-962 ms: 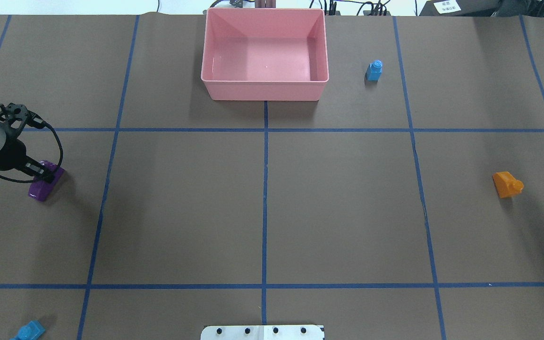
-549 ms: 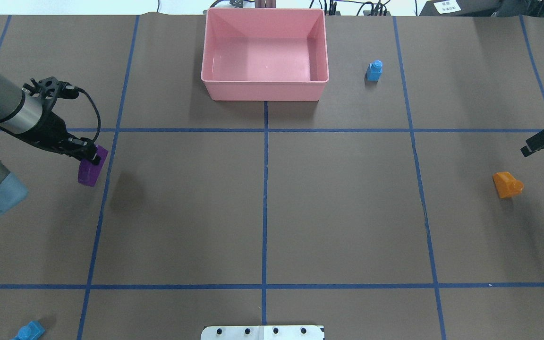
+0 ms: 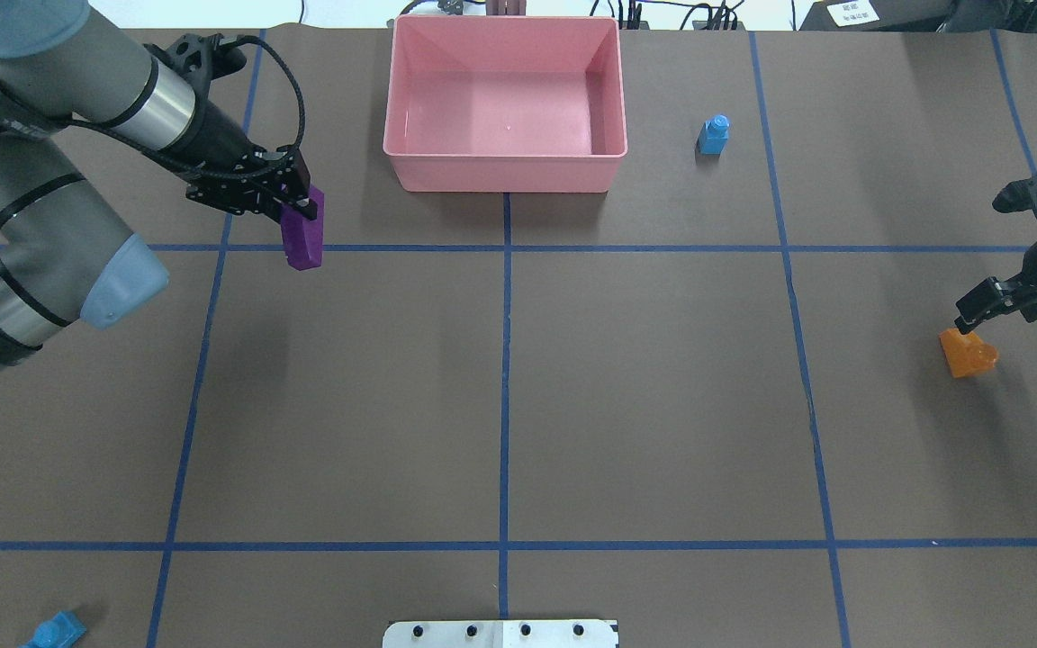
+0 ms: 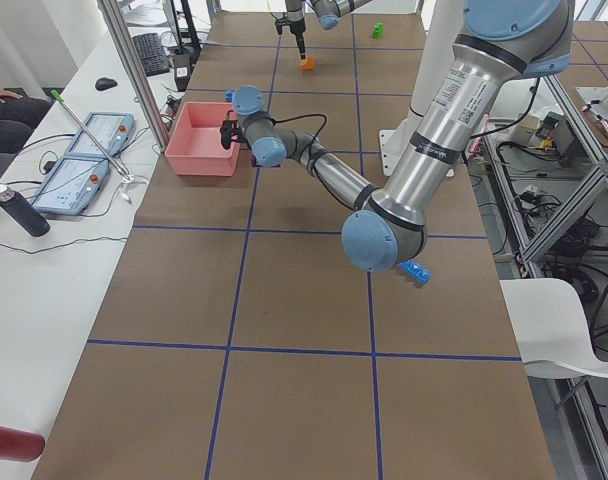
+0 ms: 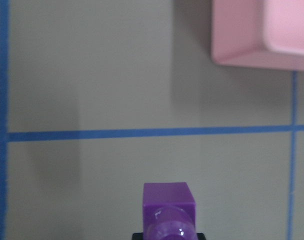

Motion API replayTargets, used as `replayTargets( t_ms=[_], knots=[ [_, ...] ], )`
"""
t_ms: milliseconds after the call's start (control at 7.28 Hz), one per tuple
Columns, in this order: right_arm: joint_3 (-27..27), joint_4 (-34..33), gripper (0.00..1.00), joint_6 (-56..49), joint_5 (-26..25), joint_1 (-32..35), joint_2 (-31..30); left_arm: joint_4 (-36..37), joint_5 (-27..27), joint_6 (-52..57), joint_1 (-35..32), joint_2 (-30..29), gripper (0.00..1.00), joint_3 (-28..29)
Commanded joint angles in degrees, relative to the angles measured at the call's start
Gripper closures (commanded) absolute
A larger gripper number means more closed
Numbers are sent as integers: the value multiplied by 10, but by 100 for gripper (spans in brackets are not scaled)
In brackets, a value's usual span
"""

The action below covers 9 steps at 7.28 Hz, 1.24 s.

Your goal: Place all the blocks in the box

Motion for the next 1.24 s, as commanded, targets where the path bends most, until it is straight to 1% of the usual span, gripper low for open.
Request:
replayTargets(
  t_ms=[0, 137, 275, 412, 549, 687, 824, 962, 1099],
  knots=[
    [-6, 0, 0, 22, 10, -6, 1, 2, 31, -70, 0, -112, 100, 82],
    [-10, 0, 0, 21, 8, -25, 1, 2, 31, -72, 1, -137, 100, 107],
    [-12, 0, 0, 22, 9, -30, 1, 1, 40, -84, 3, -174, 100, 149],
    [-11, 1, 0, 22, 9, -35, 0, -1, 68, -88, 12, -218, 100, 200],
    [-11, 1, 29, 23, 9, -38, 0, -8, 104, -89, 23, -246, 100, 238],
    [-6, 1, 99, 23, 8, -38, 0, -16, 150, -89, 39, -272, 100, 284],
    [-5, 1, 100, 22, 8, -37, 1, -63, 191, -90, 54, -283, 100, 323],
    [5, 1, 100, 22, 8, -37, 3, -81, 197, -90, 55, -292, 88, 353],
    [21, 1, 100, 24, 8, -37, 5, -107, 219, -89, 55, -294, 25, 379]
  ],
)
